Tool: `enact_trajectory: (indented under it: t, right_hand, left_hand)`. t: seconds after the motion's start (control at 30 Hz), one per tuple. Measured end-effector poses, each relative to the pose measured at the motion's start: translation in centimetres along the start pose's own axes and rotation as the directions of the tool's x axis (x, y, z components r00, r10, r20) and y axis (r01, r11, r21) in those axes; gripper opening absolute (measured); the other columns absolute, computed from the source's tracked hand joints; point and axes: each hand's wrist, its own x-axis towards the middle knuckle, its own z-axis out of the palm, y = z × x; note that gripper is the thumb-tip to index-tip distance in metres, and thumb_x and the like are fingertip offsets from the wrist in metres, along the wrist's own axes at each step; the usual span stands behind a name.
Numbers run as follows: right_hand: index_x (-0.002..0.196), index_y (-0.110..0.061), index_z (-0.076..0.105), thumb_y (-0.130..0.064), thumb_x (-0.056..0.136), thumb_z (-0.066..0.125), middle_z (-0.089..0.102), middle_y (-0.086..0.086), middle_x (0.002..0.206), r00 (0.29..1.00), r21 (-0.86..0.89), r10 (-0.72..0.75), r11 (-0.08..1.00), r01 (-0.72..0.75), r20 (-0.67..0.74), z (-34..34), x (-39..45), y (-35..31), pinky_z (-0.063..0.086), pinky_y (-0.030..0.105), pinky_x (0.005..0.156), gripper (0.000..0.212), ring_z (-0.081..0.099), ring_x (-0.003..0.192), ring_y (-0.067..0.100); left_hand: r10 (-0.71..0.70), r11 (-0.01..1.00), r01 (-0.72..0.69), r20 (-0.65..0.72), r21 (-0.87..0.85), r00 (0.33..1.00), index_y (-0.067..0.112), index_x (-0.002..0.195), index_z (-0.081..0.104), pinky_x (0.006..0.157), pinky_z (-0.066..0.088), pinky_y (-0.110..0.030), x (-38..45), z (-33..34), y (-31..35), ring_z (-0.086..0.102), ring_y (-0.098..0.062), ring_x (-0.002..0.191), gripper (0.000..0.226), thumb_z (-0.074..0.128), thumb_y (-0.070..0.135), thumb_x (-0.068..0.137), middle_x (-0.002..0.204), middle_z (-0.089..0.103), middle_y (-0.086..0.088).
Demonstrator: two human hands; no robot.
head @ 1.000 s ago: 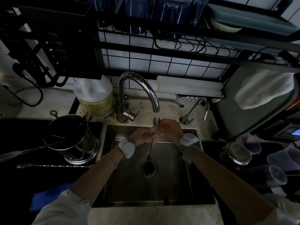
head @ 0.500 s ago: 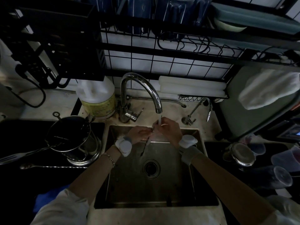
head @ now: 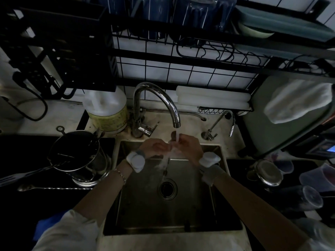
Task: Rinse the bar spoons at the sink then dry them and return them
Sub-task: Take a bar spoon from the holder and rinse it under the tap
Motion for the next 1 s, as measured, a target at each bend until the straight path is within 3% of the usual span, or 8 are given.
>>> enact_trajectory:
  t: [0.1,0.23,0.47,0.57,0.63,0.73,0.83,1.0]
  right_hand:
    - [0.098,-0.003,0.073,-0.017,0.082,0.073,0.075,0.015,0.093,1.000,0.055,-0.002,0.998,0.003,-0.008,-0.1,-0.4,0.0,0.058,0.039,0.085,0.021,0.073,0.086,0.026]
    - [0.096,-0.004,0.072,-0.025,0.085,0.070,0.076,0.011,0.089,0.999,-0.041,-0.022,0.999,0.023,0.028,-0.4,-0.5,0.3,0.058,0.031,0.082,0.024,0.073,0.085,0.021]
    - [0.088,-0.007,0.072,-0.027,0.085,0.071,0.075,0.009,0.080,1.000,0.080,-0.006,0.997,0.003,0.029,-0.4,-0.7,0.9,0.061,0.036,0.077,0.020,0.073,0.073,0.021]
    - [0.090,-0.014,0.073,-0.027,0.084,0.071,0.076,0.008,0.081,0.999,0.102,-0.009,0.995,0.005,0.042,-0.6,-0.8,0.8,0.061,0.032,0.074,0.014,0.073,0.073,0.020]
    - [0.093,-0.011,0.073,-0.024,0.085,0.071,0.075,0.015,0.085,0.999,0.136,0.010,0.991,-0.016,0.043,-0.6,-0.8,0.7,0.061,0.032,0.074,0.015,0.074,0.077,0.026]
    - [0.097,-0.005,0.072,-0.022,0.086,0.069,0.075,0.018,0.089,0.999,0.105,0.014,0.994,-0.018,0.041,-0.5,-0.8,0.6,0.060,0.040,0.080,0.020,0.073,0.081,0.031]
    - [0.100,0.000,0.070,-0.026,0.088,0.066,0.075,0.017,0.089,0.998,0.041,-0.006,0.999,0.004,0.062,-0.5,-0.7,0.4,0.060,0.042,0.081,0.029,0.074,0.080,0.028]
    - [0.098,0.001,0.070,-0.024,0.086,0.069,0.074,0.020,0.091,0.999,0.063,0.019,0.998,-0.020,0.030,-0.3,-0.7,0.5,0.060,0.044,0.080,0.027,0.073,0.079,0.027]
  left_hand:
    - [-0.045,0.998,0.045,-0.002,-0.032,0.999,0.015,0.092,0.067,0.075,0.054,-0.024,0.4,-1.6,0.1,0.067,-0.014,0.088,0.021,0.070,-0.001,0.079,0.093,0.071,-0.002]
    - [-0.088,0.996,0.085,-0.056,-0.040,0.995,0.029,0.092,0.068,0.073,0.054,-0.020,1.2,-3.1,0.2,0.068,-0.015,0.097,0.027,0.069,0.004,0.081,0.096,0.073,0.007]
    - [-0.063,0.994,0.055,-0.082,-0.097,0.995,0.015,0.116,0.060,0.080,0.052,-0.029,2.6,-3.3,0.9,0.061,-0.020,0.108,0.032,0.057,0.000,0.088,0.122,0.064,-0.010]
    - [-0.057,0.990,0.047,-0.073,-0.131,0.996,0.005,0.128,0.052,0.076,0.052,-0.022,2.9,-2.8,1.3,0.056,-0.023,0.112,0.039,0.054,-0.004,0.090,0.132,0.056,-0.018]
    - [-0.057,0.991,0.047,-0.080,-0.122,0.995,0.005,0.135,0.046,0.081,0.052,-0.020,3.1,-2.4,1.6,0.052,-0.026,0.123,0.047,0.055,-0.001,0.090,0.140,0.048,-0.016]
    - [-0.027,0.994,0.039,-0.112,0.105,0.993,0.013,0.143,0.038,0.107,0.040,-0.032,3.3,-2.2,1.3,0.039,-0.023,0.136,0.057,0.060,0.014,0.090,0.150,0.038,-0.005]
    - [-0.012,0.985,0.025,-0.073,0.169,0.997,0.021,0.149,0.021,0.107,0.029,-0.021,3.2,-2.3,0.7,0.025,-0.018,0.143,0.069,0.059,0.020,0.091,0.157,0.020,0.003]
    - [-0.026,0.997,0.035,-0.130,0.070,0.991,0.020,0.150,0.017,0.110,0.034,-0.031,3.7,-3.0,0.6,0.028,-0.021,0.142,0.071,0.057,0.014,0.092,0.156,0.023,-0.001]
